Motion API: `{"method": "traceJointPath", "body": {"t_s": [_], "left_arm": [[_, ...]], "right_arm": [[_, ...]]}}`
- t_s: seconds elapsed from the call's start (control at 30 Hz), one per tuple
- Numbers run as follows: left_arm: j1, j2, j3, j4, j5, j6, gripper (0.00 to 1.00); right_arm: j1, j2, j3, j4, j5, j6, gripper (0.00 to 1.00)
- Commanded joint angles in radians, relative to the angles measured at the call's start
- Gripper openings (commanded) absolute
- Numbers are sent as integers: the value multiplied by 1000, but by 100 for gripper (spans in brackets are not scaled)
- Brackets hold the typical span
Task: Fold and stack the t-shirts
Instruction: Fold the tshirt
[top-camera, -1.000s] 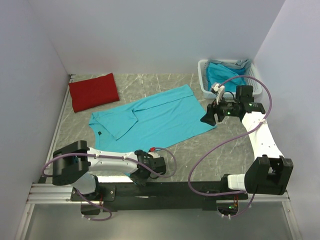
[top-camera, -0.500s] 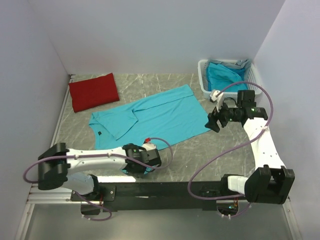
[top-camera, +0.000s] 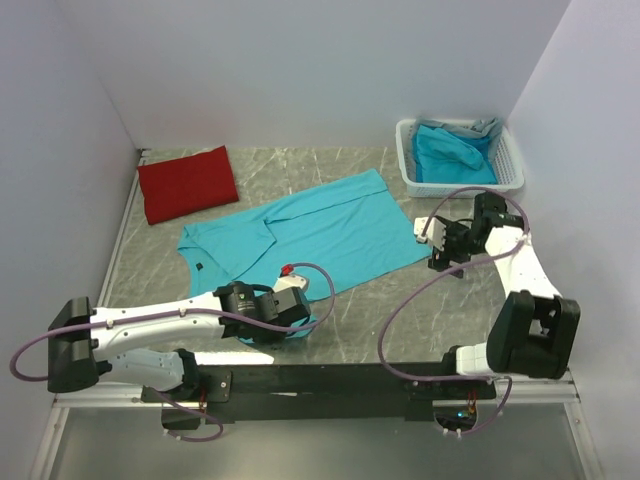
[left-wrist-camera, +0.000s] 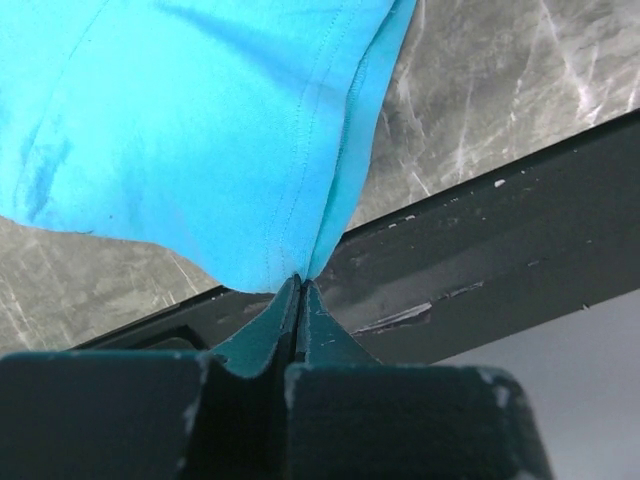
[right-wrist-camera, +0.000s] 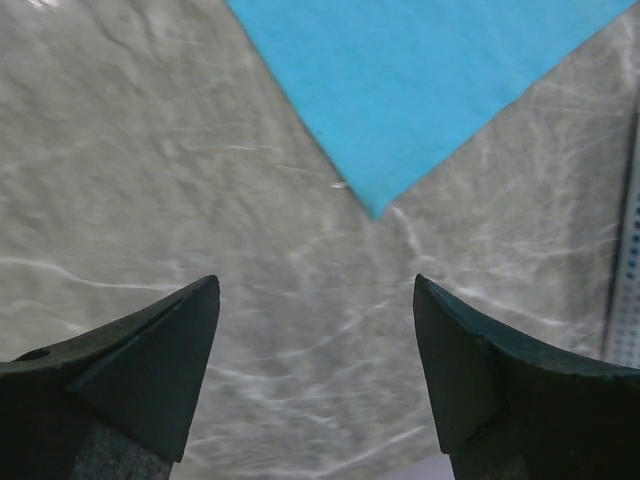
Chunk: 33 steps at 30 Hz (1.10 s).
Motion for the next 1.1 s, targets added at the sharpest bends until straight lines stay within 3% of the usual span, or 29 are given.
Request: {"method": "traceJointPath", "body": {"t_s": [0.0, 0.47, 0.9, 1.07], "left_arm": [[6, -39, -2, -6, 13, 10, 0], [15, -49, 9, 12, 39, 33, 0], [21, -61, 8, 12, 56, 26, 0], [22, -61, 5, 12, 59, 23, 0]], "right_arm": [[2, 55, 46, 90, 43, -144, 83], [78, 348, 178, 138, 195, -122, 55], [143, 454, 167, 196, 285, -90, 49], [150, 471, 160, 214, 307, -82, 43]]}}
